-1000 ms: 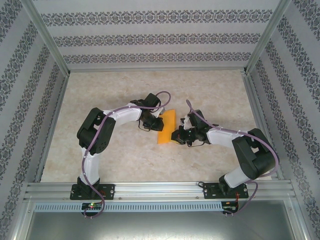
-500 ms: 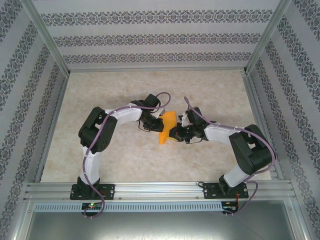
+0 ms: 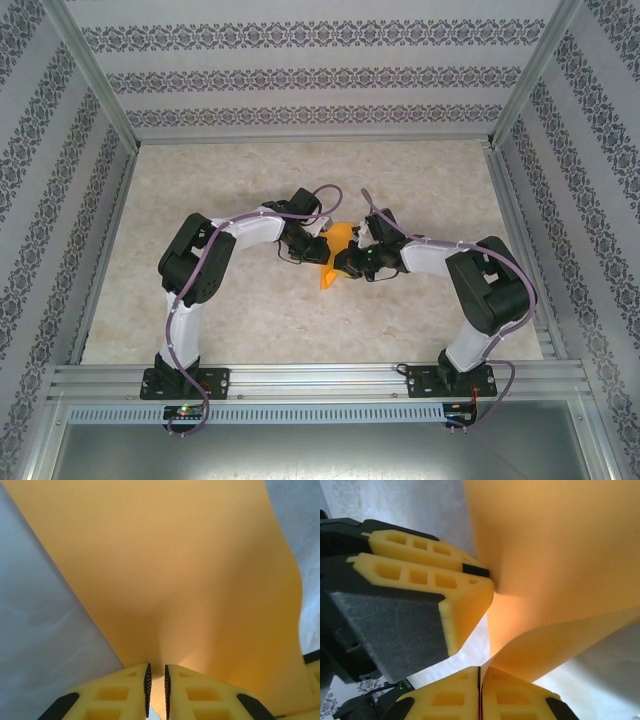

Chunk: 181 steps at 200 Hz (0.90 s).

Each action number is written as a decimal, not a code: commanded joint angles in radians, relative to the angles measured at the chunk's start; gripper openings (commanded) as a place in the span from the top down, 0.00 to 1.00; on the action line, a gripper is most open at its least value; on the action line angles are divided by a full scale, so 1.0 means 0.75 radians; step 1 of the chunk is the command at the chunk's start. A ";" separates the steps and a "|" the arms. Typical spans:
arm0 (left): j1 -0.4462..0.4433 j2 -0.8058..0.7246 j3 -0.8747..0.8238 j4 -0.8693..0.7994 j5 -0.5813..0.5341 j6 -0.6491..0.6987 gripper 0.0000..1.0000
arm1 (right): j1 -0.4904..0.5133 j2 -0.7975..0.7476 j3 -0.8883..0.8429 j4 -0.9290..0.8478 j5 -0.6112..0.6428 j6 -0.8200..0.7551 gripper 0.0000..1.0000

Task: Fold a paper plane with a square sheet of paper (pick it up from the middle)
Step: Third fold the triangle at the center of the table.

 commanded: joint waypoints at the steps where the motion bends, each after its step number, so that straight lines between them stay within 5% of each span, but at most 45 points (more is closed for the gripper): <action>1: 0.010 0.020 -0.028 0.037 0.044 0.020 0.81 | 0.003 0.027 0.030 0.001 -0.004 -0.021 0.92; 181: 0.047 0.001 -0.061 0.143 0.191 -0.046 0.75 | -0.036 0.136 0.033 0.074 0.017 0.000 0.88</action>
